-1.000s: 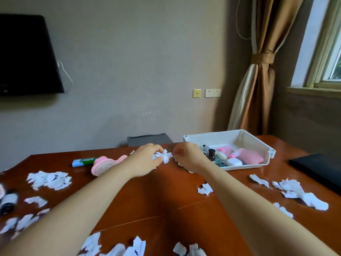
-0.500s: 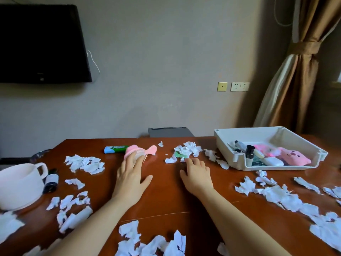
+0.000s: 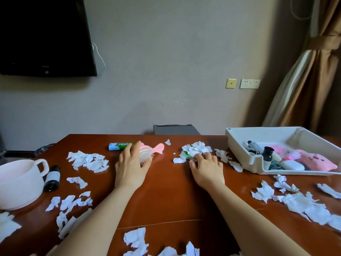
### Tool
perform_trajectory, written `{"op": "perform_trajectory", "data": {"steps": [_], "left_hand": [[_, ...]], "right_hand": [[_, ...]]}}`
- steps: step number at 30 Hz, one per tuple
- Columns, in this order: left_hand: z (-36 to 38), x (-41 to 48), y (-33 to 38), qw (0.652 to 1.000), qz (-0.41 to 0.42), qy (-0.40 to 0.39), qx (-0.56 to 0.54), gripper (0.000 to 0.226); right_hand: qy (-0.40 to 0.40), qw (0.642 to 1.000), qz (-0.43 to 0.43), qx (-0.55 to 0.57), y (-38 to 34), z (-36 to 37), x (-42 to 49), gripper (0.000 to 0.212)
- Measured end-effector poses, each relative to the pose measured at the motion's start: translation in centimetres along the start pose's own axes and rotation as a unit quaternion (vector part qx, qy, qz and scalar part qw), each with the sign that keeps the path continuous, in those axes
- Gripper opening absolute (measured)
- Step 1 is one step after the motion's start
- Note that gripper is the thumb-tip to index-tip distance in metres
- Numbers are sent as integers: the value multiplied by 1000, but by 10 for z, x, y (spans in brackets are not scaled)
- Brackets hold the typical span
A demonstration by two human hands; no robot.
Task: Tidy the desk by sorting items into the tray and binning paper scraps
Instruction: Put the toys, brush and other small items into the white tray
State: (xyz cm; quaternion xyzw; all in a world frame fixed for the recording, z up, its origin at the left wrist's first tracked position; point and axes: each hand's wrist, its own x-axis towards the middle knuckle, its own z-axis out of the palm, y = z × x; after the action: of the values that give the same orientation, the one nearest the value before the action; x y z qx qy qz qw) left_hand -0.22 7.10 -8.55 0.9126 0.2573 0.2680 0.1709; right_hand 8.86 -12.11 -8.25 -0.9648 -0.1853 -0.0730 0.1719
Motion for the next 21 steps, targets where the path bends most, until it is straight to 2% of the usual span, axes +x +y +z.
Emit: {"op": "perform_trajectory", "data": {"steps": [5, 10, 13, 17, 21], "left_hand": [[-1, -3, 2, 1000, 15, 7, -16, 52], [-3, -3, 2, 996, 26, 12, -82, 29], [-4, -4, 3, 994, 28, 6, -101, 21], [-4, -4, 3, 993, 15, -7, -117, 28], [-5, -5, 4, 988, 12, -23, -150, 57]], "right_hand": [[21, 999, -14, 43, 2, 0, -1, 35], [50, 993, -13, 102, 6, -1, -3, 31], [49, 994, -4, 93, 5, -1, -4, 26], [48, 998, 20, 33, 4, 0, -5, 52], [23, 999, -8, 32, 5, -1, -3, 50]]}}
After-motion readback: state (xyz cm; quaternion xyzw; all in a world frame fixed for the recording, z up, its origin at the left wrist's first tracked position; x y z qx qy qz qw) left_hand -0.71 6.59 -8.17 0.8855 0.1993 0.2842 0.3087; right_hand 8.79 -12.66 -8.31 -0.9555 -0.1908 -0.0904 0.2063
